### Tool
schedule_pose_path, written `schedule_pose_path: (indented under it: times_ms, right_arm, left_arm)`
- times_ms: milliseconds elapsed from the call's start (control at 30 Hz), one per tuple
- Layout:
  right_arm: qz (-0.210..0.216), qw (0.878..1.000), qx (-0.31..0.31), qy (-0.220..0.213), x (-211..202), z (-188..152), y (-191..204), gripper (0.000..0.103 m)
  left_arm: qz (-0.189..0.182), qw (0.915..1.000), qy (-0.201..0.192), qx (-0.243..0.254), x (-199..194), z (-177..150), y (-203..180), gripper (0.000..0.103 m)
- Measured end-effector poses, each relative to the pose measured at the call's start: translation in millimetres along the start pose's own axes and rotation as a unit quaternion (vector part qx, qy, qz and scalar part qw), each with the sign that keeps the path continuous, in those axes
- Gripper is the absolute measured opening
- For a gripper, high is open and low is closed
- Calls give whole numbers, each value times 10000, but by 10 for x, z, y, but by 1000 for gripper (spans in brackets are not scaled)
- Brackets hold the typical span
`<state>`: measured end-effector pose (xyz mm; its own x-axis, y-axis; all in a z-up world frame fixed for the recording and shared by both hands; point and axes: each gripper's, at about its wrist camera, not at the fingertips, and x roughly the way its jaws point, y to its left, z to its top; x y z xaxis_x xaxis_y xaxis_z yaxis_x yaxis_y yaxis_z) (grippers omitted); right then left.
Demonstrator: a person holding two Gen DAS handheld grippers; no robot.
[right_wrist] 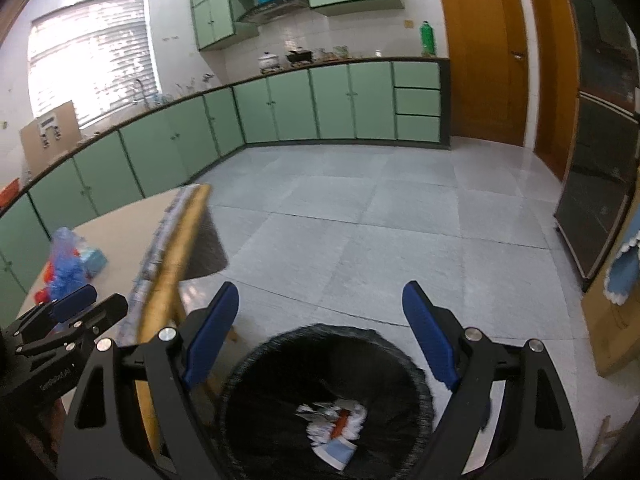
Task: Collect trash
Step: 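Move both grippers back over the trash on the table, then close left gripper on the dark red pad while right gripper approaches the blue plastic bag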
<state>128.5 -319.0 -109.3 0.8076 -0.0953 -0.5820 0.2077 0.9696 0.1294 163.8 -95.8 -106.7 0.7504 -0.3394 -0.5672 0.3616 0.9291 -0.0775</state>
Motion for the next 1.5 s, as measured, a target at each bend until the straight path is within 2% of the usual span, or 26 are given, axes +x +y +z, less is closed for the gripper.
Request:
schedule_pose_path:
  times_ms: [200, 300, 533, 833, 1067, 1500]
  right_arm:
    - [438, 9989, -172, -85, 59, 48, 504, 82]
    - [632, 9975, -289, -98, 108, 68, 780, 82]
    - [973, 9936, -577, -37, 204, 32, 1305, 82]
    - [1283, 9892, -702, 58, 337, -121, 1785, 82]
    - [1341, 9871, -873, 104, 465, -209, 2071, 82]
    - [1420, 9831, -1100, 349, 660, -251, 2345, 81]
  left_arm:
    - [870, 9956, -219, -282, -260, -48, 526, 68]
    - [1480, 9876, -324, -416, -391, -126, 846, 68]
    - [2317, 9687, -205, -864, -521, -373, 1367, 68]
    - [2484, 9613, 35, -1191, -429, -588, 1603, 68]
    - [2457, 9594, 176, -1375, -338, -720, 1711, 68]
    - [2420, 9566, 499, -1544, -215, -780, 1738, 68]
